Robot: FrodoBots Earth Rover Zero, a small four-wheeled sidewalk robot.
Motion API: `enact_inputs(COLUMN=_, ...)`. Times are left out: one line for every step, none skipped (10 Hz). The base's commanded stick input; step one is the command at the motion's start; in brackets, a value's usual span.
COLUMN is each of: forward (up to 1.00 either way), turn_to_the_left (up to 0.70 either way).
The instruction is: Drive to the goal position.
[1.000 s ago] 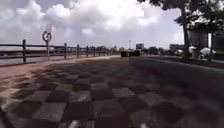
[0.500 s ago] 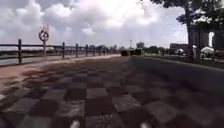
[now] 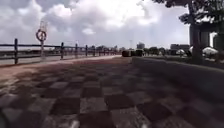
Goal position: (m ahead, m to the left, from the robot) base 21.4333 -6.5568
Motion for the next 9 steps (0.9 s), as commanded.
enact_inputs(forward=0.7, turn_to_the_left=0.0)
enact_inputs(forward=0.7, turn_to_the_left=0.0)
enact_inputs(forward=0.7, turn_to_the_left=0.02)
enact_inputs(forward=0.7, turn_to_the_left=0.02)
enact_inputs(forward=0.7, turn_to_the_left=0.02)
enact_inputs(forward=0.7, turn_to_the_left=0.02)
enact_inputs(forward=0.7, turn_to_the_left=0.02)
enact_inputs(forward=0.7, turn_to_the_left=0.02)
enact_inputs(forward=0.7, turn_to_the_left=0.02)
